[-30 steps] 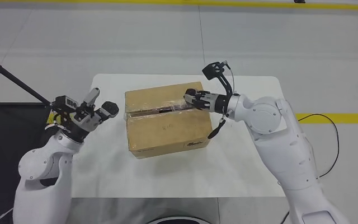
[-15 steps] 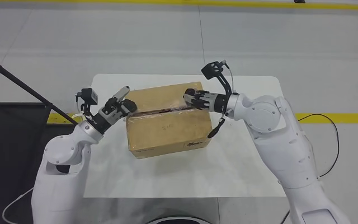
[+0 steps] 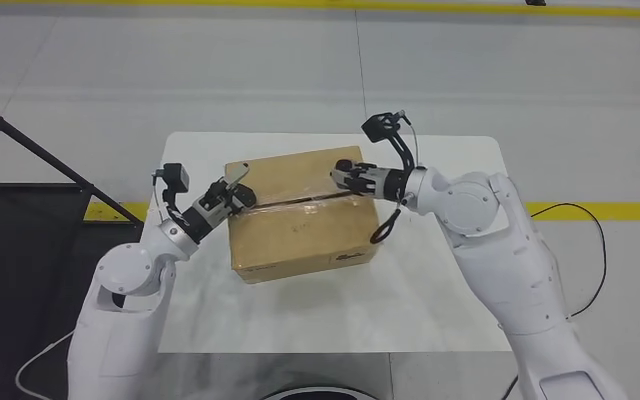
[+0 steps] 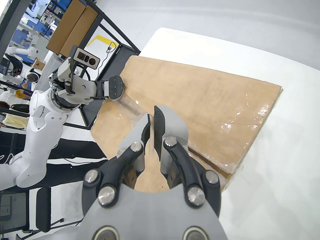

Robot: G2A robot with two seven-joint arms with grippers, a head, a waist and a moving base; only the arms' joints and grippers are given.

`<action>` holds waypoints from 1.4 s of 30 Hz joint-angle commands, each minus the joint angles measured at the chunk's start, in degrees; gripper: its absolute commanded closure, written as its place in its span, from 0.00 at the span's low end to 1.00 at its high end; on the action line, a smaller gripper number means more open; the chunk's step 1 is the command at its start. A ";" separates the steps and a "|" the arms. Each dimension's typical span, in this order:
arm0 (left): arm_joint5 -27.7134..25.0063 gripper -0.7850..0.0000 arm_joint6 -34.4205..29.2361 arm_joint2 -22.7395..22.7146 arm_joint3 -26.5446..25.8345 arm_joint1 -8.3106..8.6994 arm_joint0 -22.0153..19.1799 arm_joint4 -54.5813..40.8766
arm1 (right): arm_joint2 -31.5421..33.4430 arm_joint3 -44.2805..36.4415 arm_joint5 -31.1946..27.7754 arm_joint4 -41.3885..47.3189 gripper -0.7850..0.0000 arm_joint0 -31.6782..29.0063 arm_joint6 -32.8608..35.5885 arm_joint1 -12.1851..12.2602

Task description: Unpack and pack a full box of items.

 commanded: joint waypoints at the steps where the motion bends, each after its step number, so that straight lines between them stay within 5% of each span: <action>1: -0.04 0.00 0.12 0.14 0.09 0.08 0.03 0.07 | -0.07 0.52 0.09 -0.06 0.76 0.16 -0.02 0.00; 22: -0.26 0.00 1.50 1.28 0.44 0.76 0.60 -0.39 | 0.20 2.13 3.48 -4.07 0.40 0.65 0.16 0.45; 42: 0.36 0.00 3.35 2.57 0.40 1.23 0.52 -1.03 | 2.13 3.30 4.35 -5.27 0.41 -0.17 -1.49 1.06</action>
